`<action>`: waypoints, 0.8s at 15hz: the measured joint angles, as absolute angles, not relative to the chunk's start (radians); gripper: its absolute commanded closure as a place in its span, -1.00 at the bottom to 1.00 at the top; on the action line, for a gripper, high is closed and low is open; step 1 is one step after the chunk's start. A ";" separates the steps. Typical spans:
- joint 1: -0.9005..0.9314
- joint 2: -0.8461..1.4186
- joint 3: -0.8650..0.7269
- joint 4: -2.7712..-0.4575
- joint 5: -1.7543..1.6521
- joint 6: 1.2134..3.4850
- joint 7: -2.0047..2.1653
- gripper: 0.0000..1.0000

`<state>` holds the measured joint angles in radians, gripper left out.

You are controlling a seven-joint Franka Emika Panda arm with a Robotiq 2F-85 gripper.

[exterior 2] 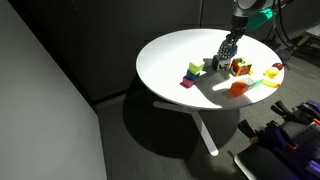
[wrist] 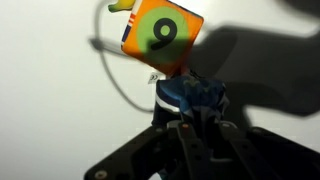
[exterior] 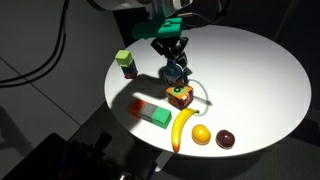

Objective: Pick up the square plush toy on the left and put it on top of the square push toy in the middle

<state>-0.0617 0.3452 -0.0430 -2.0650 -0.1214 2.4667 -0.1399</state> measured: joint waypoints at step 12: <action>-0.076 0.392 -0.029 -2.056 -0.092 2.555 -0.197 0.03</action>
